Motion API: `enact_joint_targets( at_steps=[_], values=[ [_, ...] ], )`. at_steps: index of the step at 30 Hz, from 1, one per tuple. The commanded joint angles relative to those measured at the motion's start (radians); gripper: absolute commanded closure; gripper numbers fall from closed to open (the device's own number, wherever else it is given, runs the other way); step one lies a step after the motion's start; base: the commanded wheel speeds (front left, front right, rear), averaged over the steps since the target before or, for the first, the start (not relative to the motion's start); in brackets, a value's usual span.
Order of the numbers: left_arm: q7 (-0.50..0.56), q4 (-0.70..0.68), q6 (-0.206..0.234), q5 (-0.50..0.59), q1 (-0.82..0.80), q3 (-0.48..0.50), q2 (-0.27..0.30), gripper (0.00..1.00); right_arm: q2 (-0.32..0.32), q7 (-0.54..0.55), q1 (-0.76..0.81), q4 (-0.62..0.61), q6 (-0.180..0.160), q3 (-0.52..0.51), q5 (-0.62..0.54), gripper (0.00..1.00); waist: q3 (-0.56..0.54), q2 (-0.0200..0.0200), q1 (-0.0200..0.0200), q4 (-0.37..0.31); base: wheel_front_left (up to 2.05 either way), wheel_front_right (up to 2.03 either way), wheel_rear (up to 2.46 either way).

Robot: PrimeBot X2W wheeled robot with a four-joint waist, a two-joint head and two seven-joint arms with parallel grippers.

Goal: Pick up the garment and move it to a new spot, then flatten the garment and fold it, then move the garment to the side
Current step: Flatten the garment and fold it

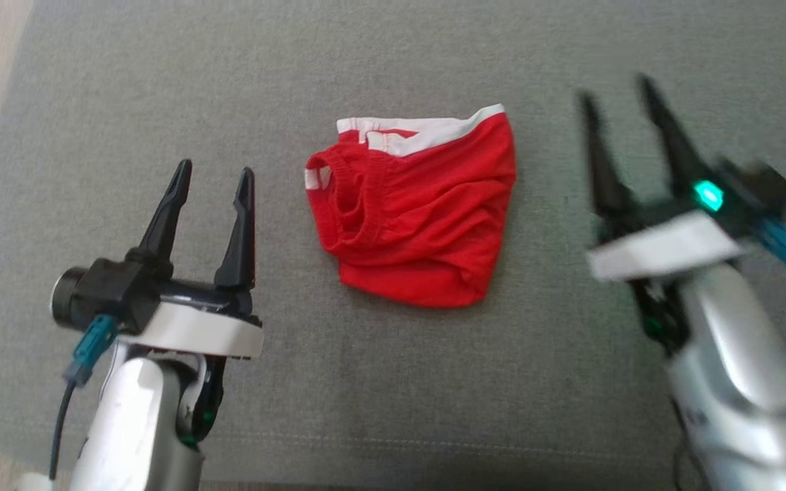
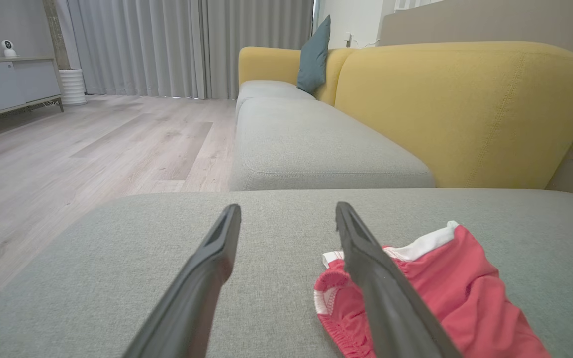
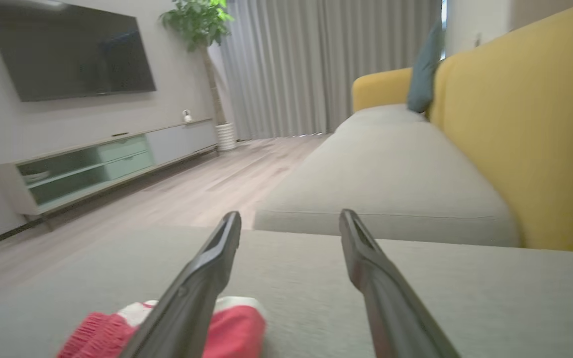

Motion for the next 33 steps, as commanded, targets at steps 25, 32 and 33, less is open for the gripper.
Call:
enact_joint_targets(
  at_steps=[25, 32, 33],
  values=[
    [-0.006, -0.063, 0.025, 0.025, 0.158, 0.069, 0.061, 0.00, 0.067, 0.235, 0.513, -0.526, -0.001, -0.228, -0.087, 0.00, -0.187, 0.0000, 0.0000, -0.084, 0.00, 0.00, 0.00],
    [-0.006, -0.050, 0.031, 0.023, 0.196, 0.065, 0.065, 0.00, 0.068, 0.260, 0.562, -0.542, -0.001, -0.231, -0.080, 0.00, -0.238, 0.0000, 0.0000, -0.085, 0.00, 0.00, 0.00],
    [-0.006, -0.048, 0.033, 0.022, 0.201, 0.064, 0.066, 0.00, 0.068, 0.262, 0.568, -0.543, -0.001, -0.231, -0.079, 0.00, -0.246, 0.0000, 0.0000, -0.086, 0.00, 0.00, 0.00]
  ],
)
